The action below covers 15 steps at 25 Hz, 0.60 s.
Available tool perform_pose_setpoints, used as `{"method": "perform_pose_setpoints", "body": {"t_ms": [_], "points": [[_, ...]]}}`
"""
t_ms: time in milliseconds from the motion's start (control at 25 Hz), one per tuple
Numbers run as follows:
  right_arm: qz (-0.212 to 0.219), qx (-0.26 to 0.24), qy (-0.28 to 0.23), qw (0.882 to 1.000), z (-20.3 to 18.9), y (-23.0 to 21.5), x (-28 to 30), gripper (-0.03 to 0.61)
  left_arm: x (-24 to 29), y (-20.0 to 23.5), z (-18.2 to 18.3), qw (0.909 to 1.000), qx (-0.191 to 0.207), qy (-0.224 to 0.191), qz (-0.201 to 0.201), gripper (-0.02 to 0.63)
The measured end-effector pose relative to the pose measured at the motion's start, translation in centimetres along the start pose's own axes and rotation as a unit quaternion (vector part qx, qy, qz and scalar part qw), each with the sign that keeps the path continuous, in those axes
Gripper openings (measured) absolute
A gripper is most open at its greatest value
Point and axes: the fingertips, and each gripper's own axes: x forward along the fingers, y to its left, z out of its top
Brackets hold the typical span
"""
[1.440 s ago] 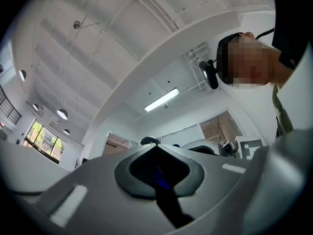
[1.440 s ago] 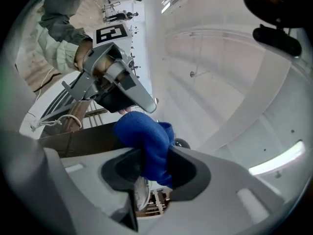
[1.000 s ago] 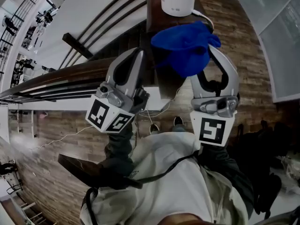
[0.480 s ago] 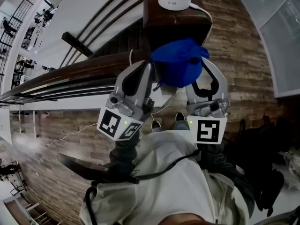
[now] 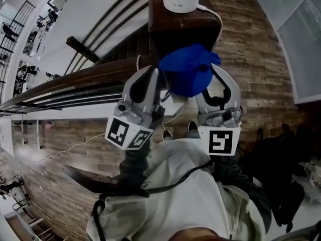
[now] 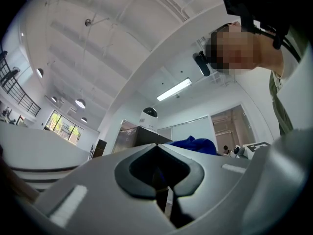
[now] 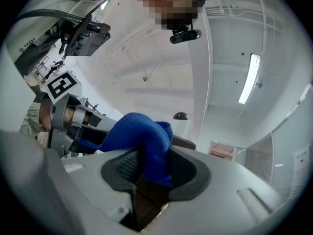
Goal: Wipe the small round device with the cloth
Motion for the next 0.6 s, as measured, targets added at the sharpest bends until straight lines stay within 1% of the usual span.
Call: {"method": "perform_pose_setpoints", "body": {"t_ms": [320, 600], "points": [[0.008, 0.007, -0.001, 1.0, -0.48, -0.1, 0.01, 0.141, 0.15, 0.28, -0.48, 1.0, 0.0, 0.005, 0.008, 0.002], [0.015, 0.003, -0.008, 1.0, -0.6, 0.21, 0.29, 0.143, 0.28, 0.39, -0.98, 0.9999, -0.002, 0.008, 0.007, 0.002]]}}
